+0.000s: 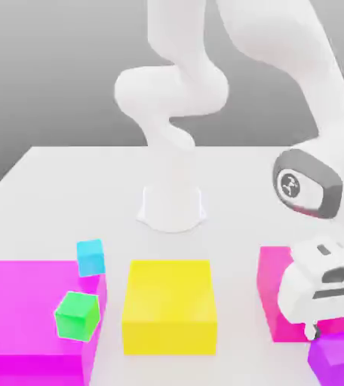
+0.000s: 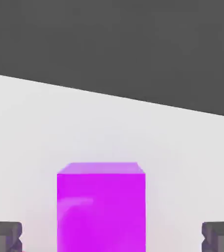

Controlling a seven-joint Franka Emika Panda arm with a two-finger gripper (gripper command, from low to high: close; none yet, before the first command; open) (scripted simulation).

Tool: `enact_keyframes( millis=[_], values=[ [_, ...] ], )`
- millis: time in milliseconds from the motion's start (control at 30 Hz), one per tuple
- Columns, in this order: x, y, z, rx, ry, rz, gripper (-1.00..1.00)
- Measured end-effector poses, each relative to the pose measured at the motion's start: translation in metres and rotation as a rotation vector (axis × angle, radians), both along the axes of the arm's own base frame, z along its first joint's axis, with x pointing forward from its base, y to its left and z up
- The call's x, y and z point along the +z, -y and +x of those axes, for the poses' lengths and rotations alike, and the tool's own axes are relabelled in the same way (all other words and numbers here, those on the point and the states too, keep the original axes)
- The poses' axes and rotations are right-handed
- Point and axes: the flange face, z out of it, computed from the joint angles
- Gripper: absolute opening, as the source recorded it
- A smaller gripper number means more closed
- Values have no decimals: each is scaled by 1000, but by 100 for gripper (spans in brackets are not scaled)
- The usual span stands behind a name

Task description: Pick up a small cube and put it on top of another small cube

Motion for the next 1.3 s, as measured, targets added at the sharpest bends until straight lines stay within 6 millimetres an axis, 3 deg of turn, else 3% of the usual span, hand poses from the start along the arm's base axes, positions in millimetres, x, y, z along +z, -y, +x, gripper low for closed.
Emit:
enact_keyframes(
  millis=[33,267,400,467,633,767,833,1000,1167,1233,1300],
  values=[
    [-15,0,-1,1,-1,0,-100],
    [-18,0,-1,2,-1,0,-100],
    [30,2,-1,-3,-1,-2,-100],
    [48,32,4,-62,2,-28,-100],
    [84,134,6,-275,9,-94,-100],
    [112,228,-8,-495,6,-120,-100],
    [126,264,-23,-591,5,-123,-100],
    [155,329,-70,-798,1,-98,-100],
    [175,385,-129,-1023,-2,-27,-100],
    [169,395,-143,-1073,-3,-4,-100],
    [149,398,-145,-1086,-2,2,-100]
  ],
)
